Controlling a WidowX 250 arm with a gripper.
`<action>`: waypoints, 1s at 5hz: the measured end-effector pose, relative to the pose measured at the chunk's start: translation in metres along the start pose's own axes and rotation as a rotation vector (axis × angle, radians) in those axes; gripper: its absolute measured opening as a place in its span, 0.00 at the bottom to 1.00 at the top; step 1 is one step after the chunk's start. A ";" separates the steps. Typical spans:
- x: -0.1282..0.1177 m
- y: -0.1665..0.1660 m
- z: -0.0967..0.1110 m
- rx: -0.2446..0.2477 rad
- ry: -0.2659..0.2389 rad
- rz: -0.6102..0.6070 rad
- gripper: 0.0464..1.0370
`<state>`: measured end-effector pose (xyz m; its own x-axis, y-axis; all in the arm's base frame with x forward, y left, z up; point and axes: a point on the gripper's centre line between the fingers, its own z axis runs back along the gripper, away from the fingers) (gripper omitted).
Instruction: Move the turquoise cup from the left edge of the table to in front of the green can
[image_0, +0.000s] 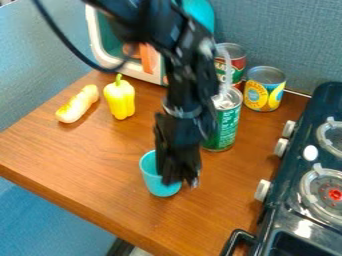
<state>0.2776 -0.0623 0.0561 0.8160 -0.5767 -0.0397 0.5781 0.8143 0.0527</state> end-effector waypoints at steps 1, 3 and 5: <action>-0.018 0.020 0.043 0.016 -0.078 0.096 0.59; -0.055 0.055 0.073 0.122 -0.034 0.259 0.97; -0.106 0.137 0.038 0.116 0.105 0.618 0.97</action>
<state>0.2702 0.1082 0.1060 0.9978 0.0112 -0.0648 0.0023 0.9788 0.2048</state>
